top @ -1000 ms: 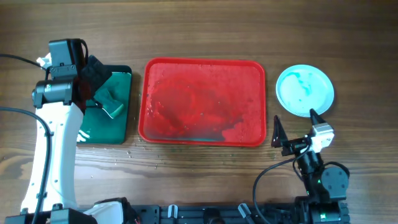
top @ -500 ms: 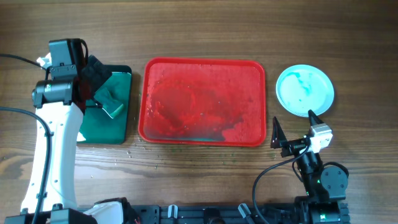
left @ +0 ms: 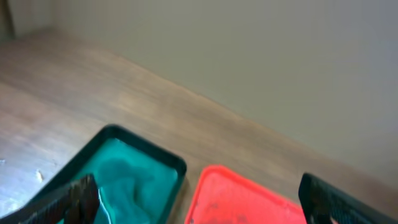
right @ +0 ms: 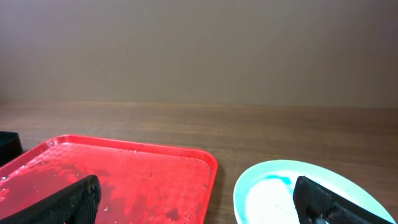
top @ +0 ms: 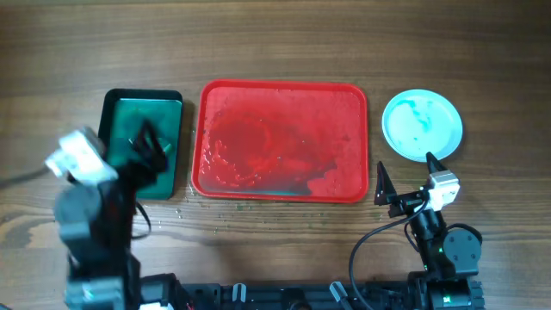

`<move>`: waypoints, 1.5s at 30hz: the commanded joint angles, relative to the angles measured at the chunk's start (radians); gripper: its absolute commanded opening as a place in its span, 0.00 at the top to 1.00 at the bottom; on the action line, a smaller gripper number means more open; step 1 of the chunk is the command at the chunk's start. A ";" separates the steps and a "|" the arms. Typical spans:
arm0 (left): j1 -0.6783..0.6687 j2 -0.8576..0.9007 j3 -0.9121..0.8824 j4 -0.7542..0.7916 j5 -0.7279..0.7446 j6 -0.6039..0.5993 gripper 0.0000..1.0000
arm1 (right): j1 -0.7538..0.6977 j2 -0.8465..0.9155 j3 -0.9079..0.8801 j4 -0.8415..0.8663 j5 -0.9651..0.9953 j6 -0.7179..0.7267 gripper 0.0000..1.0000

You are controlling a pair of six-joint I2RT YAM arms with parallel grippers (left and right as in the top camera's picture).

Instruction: Clean dirty plates on tray and stack at the side

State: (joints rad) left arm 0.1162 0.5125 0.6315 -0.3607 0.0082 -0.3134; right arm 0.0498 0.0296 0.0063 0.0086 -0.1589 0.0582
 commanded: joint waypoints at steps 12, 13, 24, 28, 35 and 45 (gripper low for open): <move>-0.120 -0.510 -0.626 0.290 -0.058 0.083 0.00 | 0.003 -0.002 -0.001 0.005 -0.022 -0.003 0.00; -0.118 -0.510 -0.626 0.291 -0.058 0.082 0.00 | 0.003 -0.002 -0.001 0.005 -0.022 -0.003 0.00; -0.118 -0.506 -0.626 0.293 -0.058 0.082 0.00 | 0.003 -0.002 -0.001 0.005 -0.022 -0.003 0.00; -0.118 -0.506 -0.626 0.293 -0.058 0.082 0.00 | 0.003 -0.002 -0.001 0.005 -0.022 -0.003 0.00; -0.118 -0.506 -0.626 0.293 -0.058 0.082 0.00 | 0.003 -0.002 -0.001 0.005 -0.022 -0.002 0.00; -0.118 -0.506 -0.626 0.293 -0.058 0.082 0.00 | 0.003 -0.002 -0.001 0.005 -0.022 -0.003 0.00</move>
State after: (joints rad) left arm -0.0029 0.0147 0.0113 -0.0708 -0.0326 -0.2478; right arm 0.0498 0.0307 0.0063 0.0082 -0.1642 0.0578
